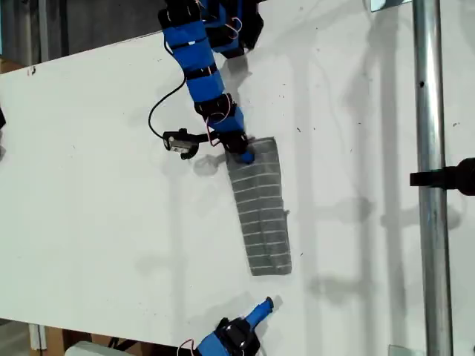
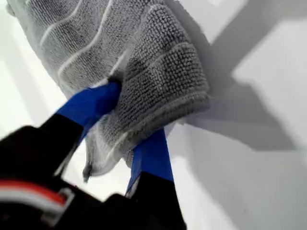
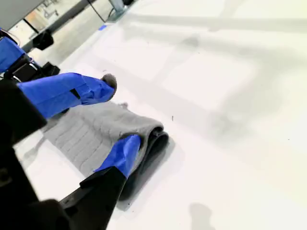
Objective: Grasp corners of a towel and fold twice.
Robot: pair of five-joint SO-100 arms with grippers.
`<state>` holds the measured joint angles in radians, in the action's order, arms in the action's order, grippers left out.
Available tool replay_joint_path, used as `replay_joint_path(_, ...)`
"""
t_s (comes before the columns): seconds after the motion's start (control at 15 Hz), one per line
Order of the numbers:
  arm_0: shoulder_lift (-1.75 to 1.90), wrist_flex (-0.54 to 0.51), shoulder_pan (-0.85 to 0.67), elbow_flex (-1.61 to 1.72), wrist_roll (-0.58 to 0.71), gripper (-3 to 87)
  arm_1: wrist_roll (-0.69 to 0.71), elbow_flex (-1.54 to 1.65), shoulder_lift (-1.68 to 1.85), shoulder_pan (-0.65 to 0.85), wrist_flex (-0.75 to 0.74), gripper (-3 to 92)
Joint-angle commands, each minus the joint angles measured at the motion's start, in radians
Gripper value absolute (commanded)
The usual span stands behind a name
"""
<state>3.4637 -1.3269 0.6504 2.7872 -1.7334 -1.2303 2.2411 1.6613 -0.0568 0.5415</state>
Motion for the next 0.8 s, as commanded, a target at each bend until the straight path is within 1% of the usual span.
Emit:
replay_joint_path(0.0,0.006,0.011,0.011,-0.006,-0.005,18.1,-0.060,-0.057,0.227,0.021,0.561,-0.3)
replay_joint_path(0.07,0.006,0.011,0.005,-0.006,0.005,18.2,-0.118,-0.130,0.273,0.031,0.894,-0.3)
replay_joint_path(0.13,0.006,0.009,-0.003,-0.006,0.015,18.2,-0.178,-0.202,0.290,0.023,1.117,-0.3)
replay_joint_path(0.2,0.006,0.009,-0.008,-0.008,0.021,18.2,-0.201,-0.258,0.301,0.002,1.195,-0.3)
replay_joint_path(0.27,0.006,0.009,-0.009,-0.006,0.023,18.2,-0.167,-0.255,0.356,-0.029,1.051,-0.3)
replay_joint_path(0.33,0.006,0.009,-0.009,-0.005,0.023,18.3,-0.061,-0.138,0.465,-0.054,0.667,-0.3)
replay_joint_path(0.4,0.006,0.009,-0.005,-0.005,0.017,18.3,-0.040,-0.037,0.506,-0.061,0.394,-0.3)
replay_joint_path(0.6,0.006,0.014,-0.002,0.003,0.014,18.4,-0.040,-0.012,0.376,-0.084,0.037,-0.3)
replay_joint_path(0.67,0.006,0.015,-0.005,0.003,0.017,18.4,-0.040,-0.023,0.321,-0.091,-0.049,-0.3)
replay_joint_path(0.73,0.006,0.017,-0.008,0.003,0.020,18.4,-0.040,-0.025,0.282,-0.086,-0.098,-0.3)
